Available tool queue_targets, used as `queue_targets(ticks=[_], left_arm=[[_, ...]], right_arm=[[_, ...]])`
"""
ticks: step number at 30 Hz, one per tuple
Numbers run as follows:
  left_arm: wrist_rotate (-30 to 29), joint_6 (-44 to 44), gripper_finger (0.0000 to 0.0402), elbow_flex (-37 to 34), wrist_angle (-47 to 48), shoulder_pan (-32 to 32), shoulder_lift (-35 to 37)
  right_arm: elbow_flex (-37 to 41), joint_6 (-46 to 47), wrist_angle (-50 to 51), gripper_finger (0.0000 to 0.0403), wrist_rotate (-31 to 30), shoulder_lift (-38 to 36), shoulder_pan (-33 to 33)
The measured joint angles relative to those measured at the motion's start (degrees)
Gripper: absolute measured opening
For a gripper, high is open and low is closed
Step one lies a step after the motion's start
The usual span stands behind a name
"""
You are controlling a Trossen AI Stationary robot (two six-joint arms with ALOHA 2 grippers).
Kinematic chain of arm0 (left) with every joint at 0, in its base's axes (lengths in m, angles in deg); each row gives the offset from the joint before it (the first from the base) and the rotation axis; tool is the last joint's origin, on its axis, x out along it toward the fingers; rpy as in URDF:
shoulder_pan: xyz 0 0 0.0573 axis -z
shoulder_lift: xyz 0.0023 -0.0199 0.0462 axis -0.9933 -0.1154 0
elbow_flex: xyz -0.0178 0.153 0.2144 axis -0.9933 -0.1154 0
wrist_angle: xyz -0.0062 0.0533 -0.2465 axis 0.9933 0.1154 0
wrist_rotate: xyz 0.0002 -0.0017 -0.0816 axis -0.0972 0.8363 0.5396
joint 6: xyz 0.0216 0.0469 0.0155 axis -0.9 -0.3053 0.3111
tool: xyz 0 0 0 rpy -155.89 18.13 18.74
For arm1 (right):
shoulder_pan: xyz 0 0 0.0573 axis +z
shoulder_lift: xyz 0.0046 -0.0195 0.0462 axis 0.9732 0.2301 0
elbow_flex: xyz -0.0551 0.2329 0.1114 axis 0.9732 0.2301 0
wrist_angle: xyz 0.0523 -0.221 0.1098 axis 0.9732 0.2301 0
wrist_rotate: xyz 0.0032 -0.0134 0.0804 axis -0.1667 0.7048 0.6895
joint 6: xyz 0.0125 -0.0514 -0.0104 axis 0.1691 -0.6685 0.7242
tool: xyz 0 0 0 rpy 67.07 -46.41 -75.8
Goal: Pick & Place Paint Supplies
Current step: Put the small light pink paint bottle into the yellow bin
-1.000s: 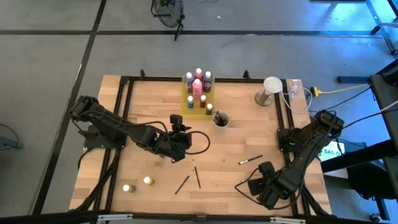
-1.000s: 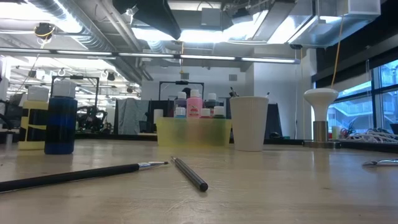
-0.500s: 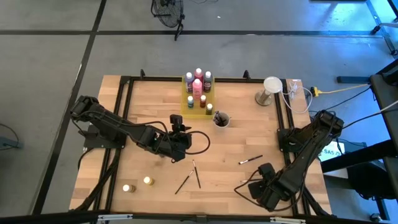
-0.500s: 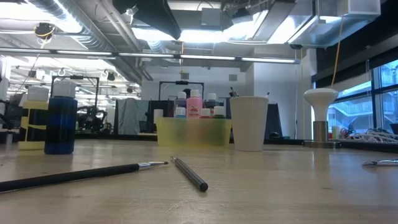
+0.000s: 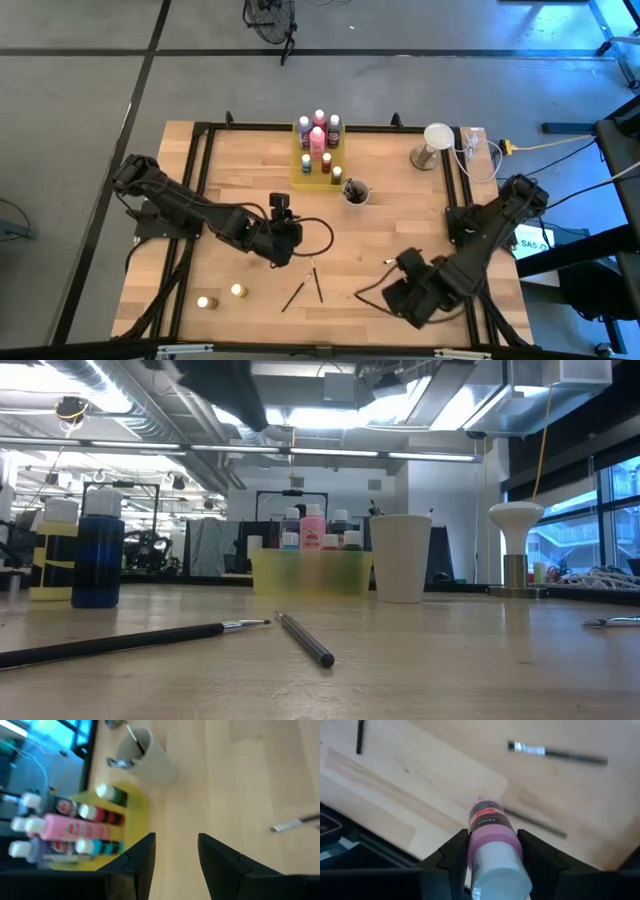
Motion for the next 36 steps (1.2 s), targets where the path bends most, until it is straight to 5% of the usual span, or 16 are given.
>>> queue_targets(ticks=[9, 16, 22, 30, 36], left_arm=[[1.39, 8.55, 0.0143, 0.00, 5.88, 5.34, 0.00], [-0.50, 5.18, 0.0143, 0.01, 5.29, 8.12, 0.24], [6.43, 3.91, 0.0143, 0.02, 5.98, 8.13, 0.48], [6.93, 4.62, 0.0143, 0.02, 13.37, 7.94, 1.53], [12.27, 2.81, 0.0143, 0.02, 14.17, 6.87, 6.09]], right_arm=[[-2.69, -22.89, 0.85, 0.0150, -1.44, 0.00, -11.45], [-8.69, -41.43, 2.15, 0.0150, -2.94, 0.00, -22.42], [-15.67, -56.38, 3.36, 0.0150, -4.82, 0.00, -32.46], [-21.16, -72.56, 2.80, 0.0150, -5.79, 0.00, -47.60], [-21.17, -82.17, 0.22, 0.0150, -1.31, 0.82, -58.06]])
